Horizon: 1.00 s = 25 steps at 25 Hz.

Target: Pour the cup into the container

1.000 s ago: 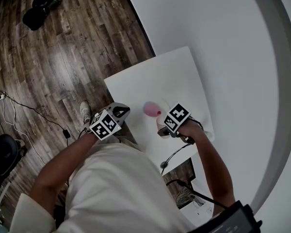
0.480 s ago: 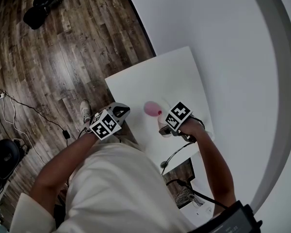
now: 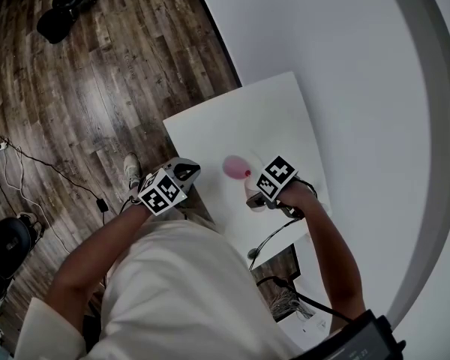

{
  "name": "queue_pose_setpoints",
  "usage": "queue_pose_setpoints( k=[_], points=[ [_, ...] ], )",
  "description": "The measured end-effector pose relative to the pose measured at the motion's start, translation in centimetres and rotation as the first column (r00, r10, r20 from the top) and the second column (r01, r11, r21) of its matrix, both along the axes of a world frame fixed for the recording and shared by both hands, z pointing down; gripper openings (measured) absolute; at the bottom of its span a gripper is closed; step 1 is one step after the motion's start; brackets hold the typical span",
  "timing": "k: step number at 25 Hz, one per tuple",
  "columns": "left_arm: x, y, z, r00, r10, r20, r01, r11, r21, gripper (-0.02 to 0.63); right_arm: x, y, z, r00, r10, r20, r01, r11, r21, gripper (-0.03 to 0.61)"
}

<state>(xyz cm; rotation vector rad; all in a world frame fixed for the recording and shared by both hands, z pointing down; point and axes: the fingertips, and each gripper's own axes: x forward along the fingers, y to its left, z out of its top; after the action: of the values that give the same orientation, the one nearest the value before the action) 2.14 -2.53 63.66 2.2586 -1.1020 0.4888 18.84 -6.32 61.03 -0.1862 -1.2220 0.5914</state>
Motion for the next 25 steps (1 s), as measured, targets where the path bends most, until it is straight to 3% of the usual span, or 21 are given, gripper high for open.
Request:
queue_pose_setpoints(
  k=[25],
  points=[
    [-0.36,0.36,0.33,1.0,-0.004,0.003,0.004,1.0,-0.001,0.011,-0.11,-0.02,0.36,1.0,0.003,-0.012,-0.003,1.0,-0.009,0.373]
  ],
)
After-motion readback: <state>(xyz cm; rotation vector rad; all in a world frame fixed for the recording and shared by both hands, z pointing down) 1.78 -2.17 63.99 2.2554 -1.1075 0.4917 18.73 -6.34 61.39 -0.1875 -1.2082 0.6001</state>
